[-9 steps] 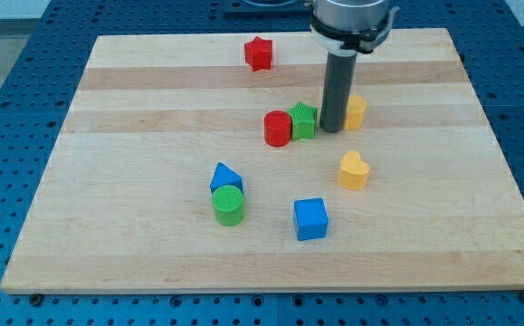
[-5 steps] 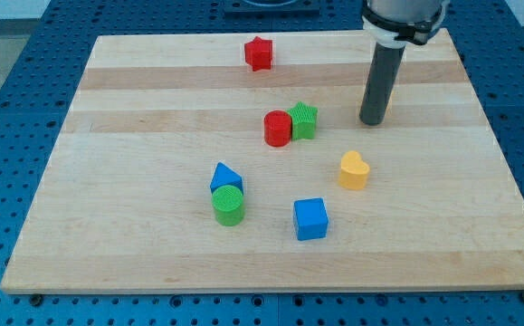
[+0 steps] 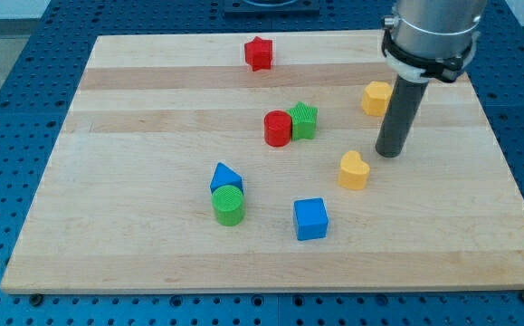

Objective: Push the yellow heart to the bottom of the green star

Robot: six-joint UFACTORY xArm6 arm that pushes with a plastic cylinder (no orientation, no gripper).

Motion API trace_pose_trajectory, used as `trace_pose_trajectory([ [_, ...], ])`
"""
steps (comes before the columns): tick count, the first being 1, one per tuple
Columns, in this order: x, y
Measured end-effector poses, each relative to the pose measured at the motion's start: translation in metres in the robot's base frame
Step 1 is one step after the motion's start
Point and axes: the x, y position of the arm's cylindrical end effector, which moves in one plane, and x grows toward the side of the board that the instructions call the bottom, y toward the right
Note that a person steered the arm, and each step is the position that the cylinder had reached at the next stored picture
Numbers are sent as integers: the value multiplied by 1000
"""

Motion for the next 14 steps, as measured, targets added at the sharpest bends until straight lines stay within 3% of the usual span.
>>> trace_pose_trajectory([
  [5, 48, -15],
  [8, 48, -71],
  [11, 61, -63],
  [14, 61, -113],
])
